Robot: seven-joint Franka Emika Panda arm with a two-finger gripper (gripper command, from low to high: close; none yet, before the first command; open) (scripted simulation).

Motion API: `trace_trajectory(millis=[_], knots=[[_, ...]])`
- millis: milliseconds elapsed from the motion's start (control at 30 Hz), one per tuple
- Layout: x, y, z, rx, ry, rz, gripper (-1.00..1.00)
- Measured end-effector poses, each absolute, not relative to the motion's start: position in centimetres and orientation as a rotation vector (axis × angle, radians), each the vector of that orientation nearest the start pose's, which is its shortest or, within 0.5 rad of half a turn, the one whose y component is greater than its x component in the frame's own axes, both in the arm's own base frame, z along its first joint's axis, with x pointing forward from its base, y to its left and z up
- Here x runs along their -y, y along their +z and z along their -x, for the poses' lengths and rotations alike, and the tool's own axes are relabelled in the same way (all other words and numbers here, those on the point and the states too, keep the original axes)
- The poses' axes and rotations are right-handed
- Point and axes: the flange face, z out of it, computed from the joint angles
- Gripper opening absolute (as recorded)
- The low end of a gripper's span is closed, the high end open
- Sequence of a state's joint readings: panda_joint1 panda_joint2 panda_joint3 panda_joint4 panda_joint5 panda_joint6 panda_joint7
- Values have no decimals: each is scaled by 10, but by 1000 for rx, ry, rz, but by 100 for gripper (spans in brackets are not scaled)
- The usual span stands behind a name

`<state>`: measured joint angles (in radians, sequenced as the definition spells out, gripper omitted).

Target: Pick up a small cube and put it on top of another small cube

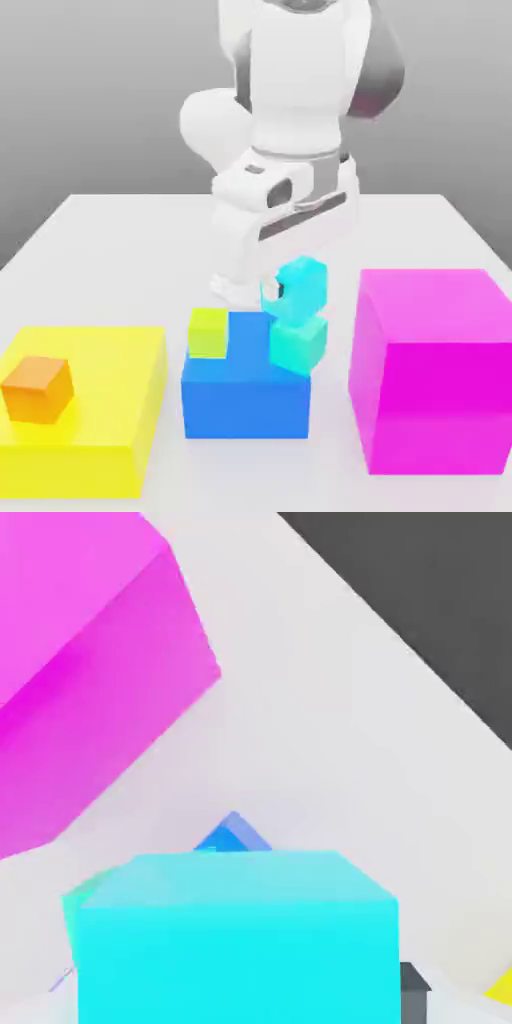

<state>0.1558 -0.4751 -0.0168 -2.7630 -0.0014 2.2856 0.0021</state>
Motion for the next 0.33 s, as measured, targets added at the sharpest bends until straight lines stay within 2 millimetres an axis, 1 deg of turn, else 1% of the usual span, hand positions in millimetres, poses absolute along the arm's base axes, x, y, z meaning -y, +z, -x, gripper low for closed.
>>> trace_trajectory(millis=[33, 67, 200, 233, 333], knots=[[-54, 356, -348, 286, 4, 3123, -100], [-55, 351, -344, 319, 3, 3121, -100], [-57, 309, -341, 351, 3, 3119, -100], [-57, 299, -340, 351, 3, 3120, 100], [-57, 299, -340, 351, 3, 3120, 100]])
